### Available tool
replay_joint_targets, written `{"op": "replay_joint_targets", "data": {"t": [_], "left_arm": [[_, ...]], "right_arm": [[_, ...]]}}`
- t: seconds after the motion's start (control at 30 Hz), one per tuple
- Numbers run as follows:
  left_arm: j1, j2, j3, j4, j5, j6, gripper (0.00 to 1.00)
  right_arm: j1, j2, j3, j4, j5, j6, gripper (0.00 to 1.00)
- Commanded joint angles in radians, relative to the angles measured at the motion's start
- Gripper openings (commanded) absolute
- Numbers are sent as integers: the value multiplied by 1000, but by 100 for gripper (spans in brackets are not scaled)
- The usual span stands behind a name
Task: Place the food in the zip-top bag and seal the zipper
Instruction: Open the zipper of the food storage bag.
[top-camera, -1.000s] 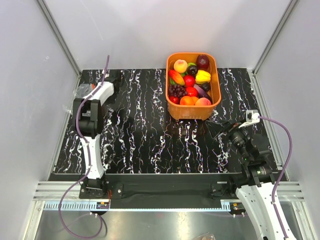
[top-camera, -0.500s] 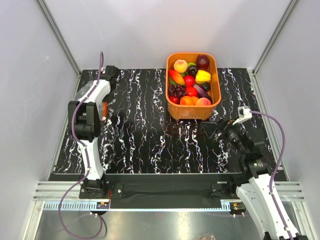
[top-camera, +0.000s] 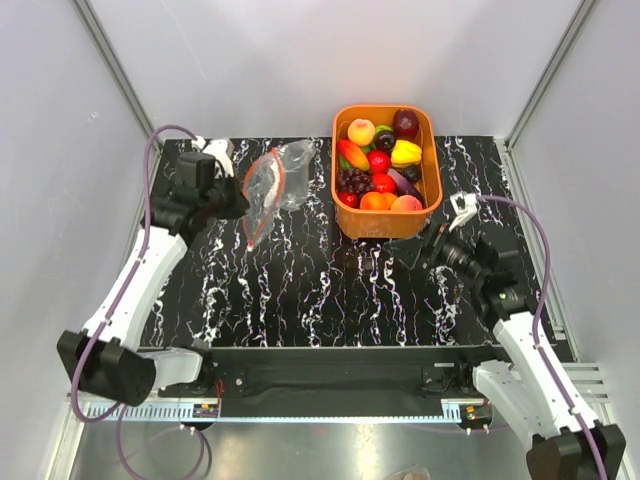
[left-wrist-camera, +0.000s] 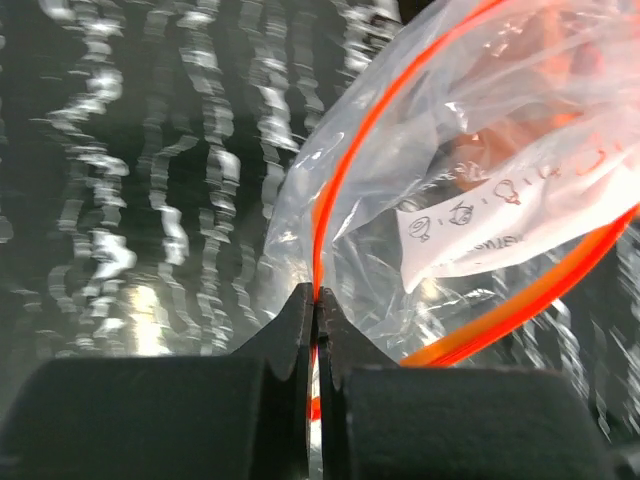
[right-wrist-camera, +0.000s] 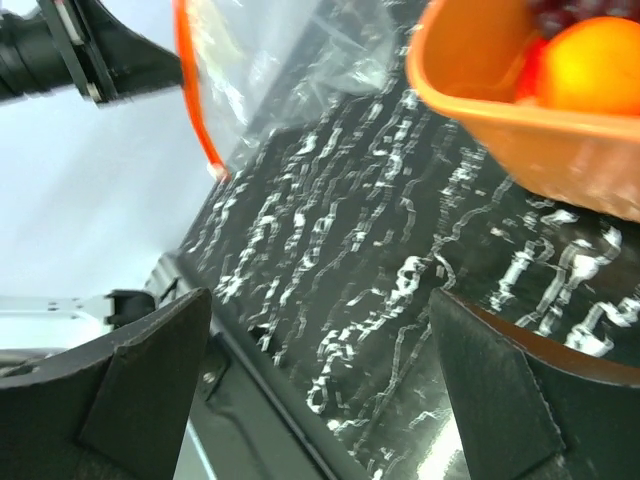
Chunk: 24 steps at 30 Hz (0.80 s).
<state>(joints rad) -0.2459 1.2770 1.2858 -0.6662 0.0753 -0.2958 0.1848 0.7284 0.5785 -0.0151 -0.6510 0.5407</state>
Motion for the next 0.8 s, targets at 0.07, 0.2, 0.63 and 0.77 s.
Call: {"op": "replay_joint_targets", "data": {"t": [0.07,0.2,0.63,0.77], "left_arm": [[-91,-149,-130,89,204,-32,0],[-127,-212,-218,138,228,-51,0],[-181,-349,-338,143,276,-42,0],[-182,-387,-353,129,294,-37,0]], "right_arm": [[83,95,136,64,-78,16,96],[235,193,205,37,-23,-22,95],[387,489,285,245,27,25,80],[400,529,294,314,30,51,76]]}}
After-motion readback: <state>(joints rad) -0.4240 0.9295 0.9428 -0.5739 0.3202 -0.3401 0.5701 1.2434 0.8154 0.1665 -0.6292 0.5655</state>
